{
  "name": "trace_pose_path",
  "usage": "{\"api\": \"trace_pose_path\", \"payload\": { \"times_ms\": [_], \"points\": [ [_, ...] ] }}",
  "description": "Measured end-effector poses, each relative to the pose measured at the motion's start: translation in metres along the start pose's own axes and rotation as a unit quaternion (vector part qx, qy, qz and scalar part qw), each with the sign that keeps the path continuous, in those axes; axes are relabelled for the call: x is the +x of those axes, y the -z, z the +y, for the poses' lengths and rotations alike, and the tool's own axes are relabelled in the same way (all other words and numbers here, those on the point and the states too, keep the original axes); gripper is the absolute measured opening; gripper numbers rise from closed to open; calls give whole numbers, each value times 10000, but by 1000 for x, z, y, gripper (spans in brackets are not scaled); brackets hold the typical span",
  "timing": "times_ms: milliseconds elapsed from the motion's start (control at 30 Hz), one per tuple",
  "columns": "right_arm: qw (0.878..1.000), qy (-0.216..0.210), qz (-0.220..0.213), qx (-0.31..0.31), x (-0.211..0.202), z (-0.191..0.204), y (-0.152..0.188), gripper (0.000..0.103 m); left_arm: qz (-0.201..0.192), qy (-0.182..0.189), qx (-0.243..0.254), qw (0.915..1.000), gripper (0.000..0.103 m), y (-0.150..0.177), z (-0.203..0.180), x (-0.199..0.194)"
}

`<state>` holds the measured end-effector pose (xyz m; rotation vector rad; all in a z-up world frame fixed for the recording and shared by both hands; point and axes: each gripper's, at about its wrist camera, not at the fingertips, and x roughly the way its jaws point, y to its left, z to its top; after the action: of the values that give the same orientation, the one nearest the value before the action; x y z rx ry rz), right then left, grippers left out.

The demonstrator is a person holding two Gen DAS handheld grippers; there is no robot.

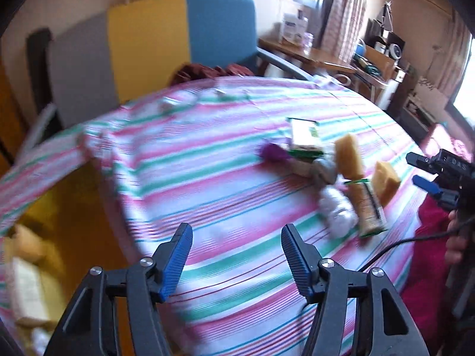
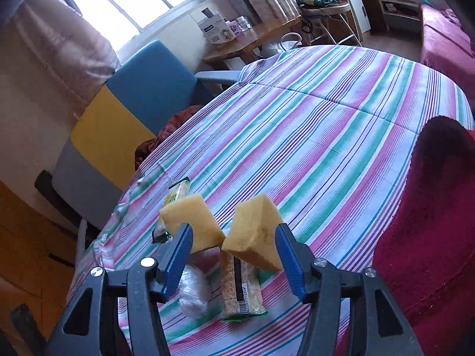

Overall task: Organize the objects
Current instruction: 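Move both tools back toward the remaining sponges and packets, then grasp the clear plastic bag with the left gripper while the right gripper grasps a yellow sponge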

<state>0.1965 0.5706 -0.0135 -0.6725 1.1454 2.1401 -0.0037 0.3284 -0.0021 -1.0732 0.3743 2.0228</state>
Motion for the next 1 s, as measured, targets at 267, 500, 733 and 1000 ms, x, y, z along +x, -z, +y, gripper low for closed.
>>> {"api": "trace_pose_path", "payload": {
  "times_ms": [267,500,733,1000],
  "points": [
    [9998,-141,71,101,5,-3,0,59,653,850,100,9942,56,-13,-61,70],
    [9998,-150,117,25,7,-2,1,59,842,1260,-7,9884,56,-23,-92,106],
    [9999,-97,132,16,7,-4,-1,59,854,1350,65,9871,56,-21,-103,129],
    [9998,57,173,-27,10,-3,-3,59,884,1500,-233,9844,39,-10,-72,121]
  ]
}}
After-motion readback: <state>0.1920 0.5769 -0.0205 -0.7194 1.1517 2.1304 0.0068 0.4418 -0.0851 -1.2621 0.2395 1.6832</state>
